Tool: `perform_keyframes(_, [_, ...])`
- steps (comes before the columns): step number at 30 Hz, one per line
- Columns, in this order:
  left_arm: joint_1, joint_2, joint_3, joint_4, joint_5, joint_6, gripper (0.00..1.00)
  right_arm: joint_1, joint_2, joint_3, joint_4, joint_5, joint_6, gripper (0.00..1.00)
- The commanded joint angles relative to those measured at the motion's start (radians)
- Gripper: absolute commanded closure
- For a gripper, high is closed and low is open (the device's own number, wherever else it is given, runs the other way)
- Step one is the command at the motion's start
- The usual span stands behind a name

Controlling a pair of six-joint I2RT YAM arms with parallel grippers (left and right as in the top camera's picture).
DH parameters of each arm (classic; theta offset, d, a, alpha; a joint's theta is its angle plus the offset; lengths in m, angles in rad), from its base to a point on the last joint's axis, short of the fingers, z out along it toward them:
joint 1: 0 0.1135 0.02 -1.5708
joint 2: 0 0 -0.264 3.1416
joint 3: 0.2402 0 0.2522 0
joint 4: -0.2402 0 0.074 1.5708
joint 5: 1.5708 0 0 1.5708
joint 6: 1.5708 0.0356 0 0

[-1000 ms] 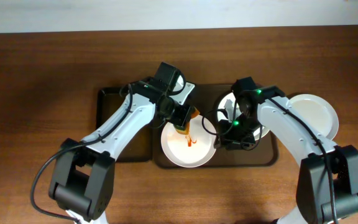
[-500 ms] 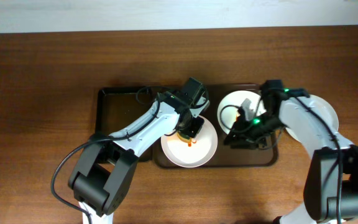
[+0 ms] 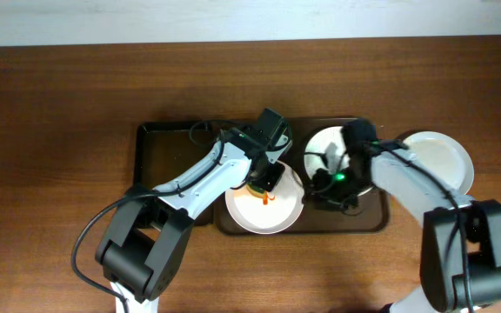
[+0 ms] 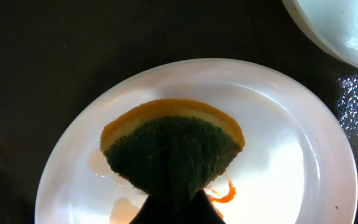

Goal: Clean dirty plates on tray and stack at the side

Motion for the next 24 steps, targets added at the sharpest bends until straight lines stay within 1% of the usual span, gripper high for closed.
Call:
perform_keyframes(1, [0.002,0.006,0.006,-0.008,-0.005,-0.010,1.00,-0.117,-0.069,-0.006,-0.092,-0.172,-0.203,0.64])
perform_keyframes(2, [0.001,0.006,0.006,-0.018,-0.002,-0.010,1.00,-0.146,-0.081,-0.006,-0.116,-0.143,-0.227,0.67])
perform_keyframes(3, [-0.001,0.006,0.006,-0.032,-0.002,-0.011,1.00,-0.193,-0.083,-0.006,-0.124,-0.137,-0.226,0.78])
perform_keyframes(4, [-0.009,0.006,0.006,-0.053,0.002,-0.010,1.00,-0.232,-0.083,-0.006,-0.124,-0.138,-0.226,0.92])
perform_keyframes(5, [-0.026,0.006,0.006,-0.062,0.000,-0.010,1.00,-0.265,-0.083,-0.006,-0.124,-0.140,-0.226,0.96])
perform_keyframes(6, [-0.047,0.006,0.006,-0.062,-0.012,-0.010,1.00,-0.291,-0.083,-0.006,-0.129,-0.140,-0.226,0.96])
perform_keyframes(8, [-0.093,0.006,0.006,-0.078,-0.094,-0.010,1.00,-0.274,-0.082,-0.006,-0.174,-0.136,-0.230,0.96])
perform_keyframes(9, [-0.107,0.006,0.004,-0.077,-0.097,-0.011,1.00,-0.268,-0.082,-0.006,-0.172,-0.135,-0.230,0.96])
perform_keyframes(10, [-0.124,0.010,-0.002,-0.066,-0.104,-0.011,1.00,-0.266,-0.082,-0.006,-0.172,-0.137,-0.230,0.78])
perform_keyframes(11, [-0.129,0.015,-0.017,-0.043,-0.112,-0.015,1.00,-0.267,-0.082,-0.006,-0.180,-0.137,-0.230,0.79])
perform_keyframes(13, [-0.131,0.036,-0.026,-0.021,-0.112,-0.014,1.00,-0.267,-0.082,-0.006,-0.191,-0.136,-0.230,0.71])
perform_keyframes(14, [-0.131,0.047,-0.026,-0.017,-0.112,-0.014,0.92,-0.267,-0.082,-0.006,-0.191,-0.136,-0.230,0.67])
perform_keyframes(16, [-0.131,0.073,-0.027,-0.001,-0.159,-0.013,0.91,-0.267,-0.082,-0.006,-0.191,-0.136,-0.230,0.66])
perform_keyframes(18, [-0.132,0.077,-0.027,0.002,-0.167,-0.013,0.91,-0.267,-0.082,-0.006,-0.195,-0.136,-0.230,0.66])
perform_keyframes(19, [-0.132,0.077,-0.027,0.002,-0.211,-0.014,0.91,-0.267,-0.082,-0.006,-0.196,-0.136,-0.230,0.61])
perform_keyframes(20, [-0.132,0.077,-0.027,0.002,-0.240,-0.013,0.89,-0.267,-0.082,-0.006,-0.202,-0.136,-0.230,0.58])
perform_keyframes(21, [-0.132,0.077,-0.027,0.002,-0.259,-0.013,0.88,-0.267,-0.082,-0.006,-0.213,-0.136,-0.230,0.60])
perform_keyframes(22, [-0.132,0.077,-0.027,0.002,-0.258,-0.014,0.88,-0.261,-0.082,-0.006,-0.225,-0.135,-0.231,0.82])
perform_keyframes(23, [-0.132,0.077,-0.027,0.002,-0.258,-0.014,0.88,-0.249,-0.082,-0.007,-0.236,-0.128,-0.239,0.84])
perform_keyframes(24, [-0.132,0.077,-0.027,0.002,-0.258,-0.013,0.88,-0.217,-0.082,-0.013,-0.236,-0.110,-0.271,0.71])
